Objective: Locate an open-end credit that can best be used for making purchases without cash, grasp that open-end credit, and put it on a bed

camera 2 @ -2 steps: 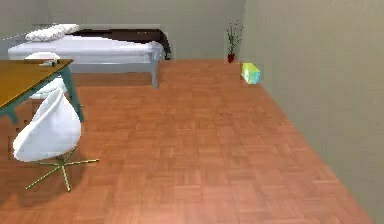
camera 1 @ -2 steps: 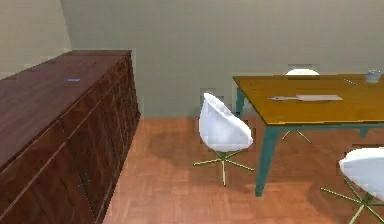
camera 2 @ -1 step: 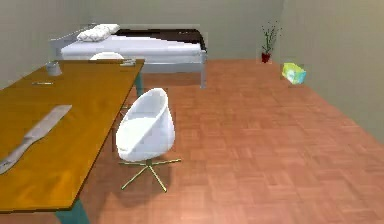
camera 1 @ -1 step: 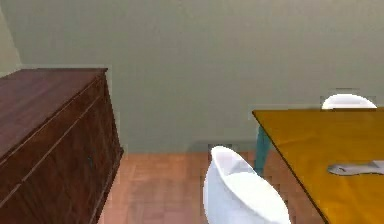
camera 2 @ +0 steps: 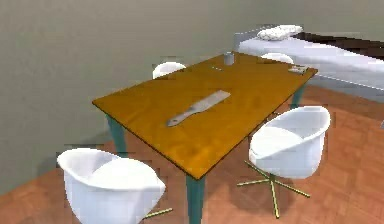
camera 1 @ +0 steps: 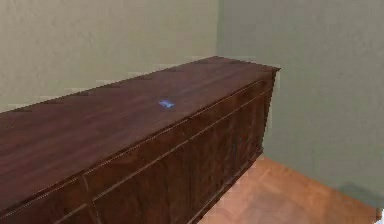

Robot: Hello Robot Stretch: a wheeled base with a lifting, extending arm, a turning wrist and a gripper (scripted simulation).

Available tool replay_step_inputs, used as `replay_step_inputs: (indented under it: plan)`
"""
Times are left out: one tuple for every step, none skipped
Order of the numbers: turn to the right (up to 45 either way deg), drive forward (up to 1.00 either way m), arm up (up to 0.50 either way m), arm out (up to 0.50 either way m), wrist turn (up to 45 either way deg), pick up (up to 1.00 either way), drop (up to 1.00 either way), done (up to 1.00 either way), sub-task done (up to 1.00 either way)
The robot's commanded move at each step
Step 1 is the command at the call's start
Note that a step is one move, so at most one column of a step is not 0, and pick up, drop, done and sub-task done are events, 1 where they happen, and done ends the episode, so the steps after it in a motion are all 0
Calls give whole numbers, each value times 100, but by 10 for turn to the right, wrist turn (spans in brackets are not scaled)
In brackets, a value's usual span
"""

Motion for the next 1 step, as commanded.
replay_step_inputs:
  plan:
    - [-450,0,0,0,0,0,0,0,0]
